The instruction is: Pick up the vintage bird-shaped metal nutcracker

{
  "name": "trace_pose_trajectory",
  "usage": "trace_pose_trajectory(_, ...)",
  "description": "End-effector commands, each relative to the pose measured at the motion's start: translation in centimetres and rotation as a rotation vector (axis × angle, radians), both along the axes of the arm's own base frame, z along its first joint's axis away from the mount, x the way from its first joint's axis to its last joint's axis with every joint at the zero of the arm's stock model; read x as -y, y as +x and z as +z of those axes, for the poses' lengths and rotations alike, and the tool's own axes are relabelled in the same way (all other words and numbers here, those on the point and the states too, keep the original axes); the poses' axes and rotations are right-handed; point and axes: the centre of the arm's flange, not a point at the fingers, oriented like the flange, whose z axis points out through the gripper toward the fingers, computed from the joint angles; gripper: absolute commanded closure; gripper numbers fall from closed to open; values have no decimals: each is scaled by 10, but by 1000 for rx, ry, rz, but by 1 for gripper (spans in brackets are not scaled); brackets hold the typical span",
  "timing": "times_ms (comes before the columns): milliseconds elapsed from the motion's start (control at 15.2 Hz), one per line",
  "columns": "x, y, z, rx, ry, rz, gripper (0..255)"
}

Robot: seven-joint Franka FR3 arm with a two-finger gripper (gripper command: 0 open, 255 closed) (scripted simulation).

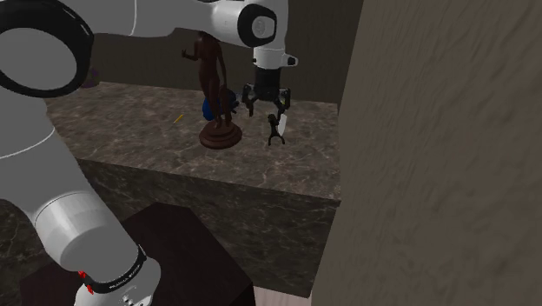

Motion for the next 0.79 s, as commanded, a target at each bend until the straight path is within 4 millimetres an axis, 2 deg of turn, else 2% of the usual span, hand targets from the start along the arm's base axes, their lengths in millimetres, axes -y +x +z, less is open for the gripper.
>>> trace_pose_trajectory(0, -11, 26, -10, -8, 6, 72, 0)
trace_pose_trajectory(396, -50, 92, -38, -32, 22, 276, 0)
trace_pose_trajectory(726, -52, 94, -60, -33, 23, 285, 0)
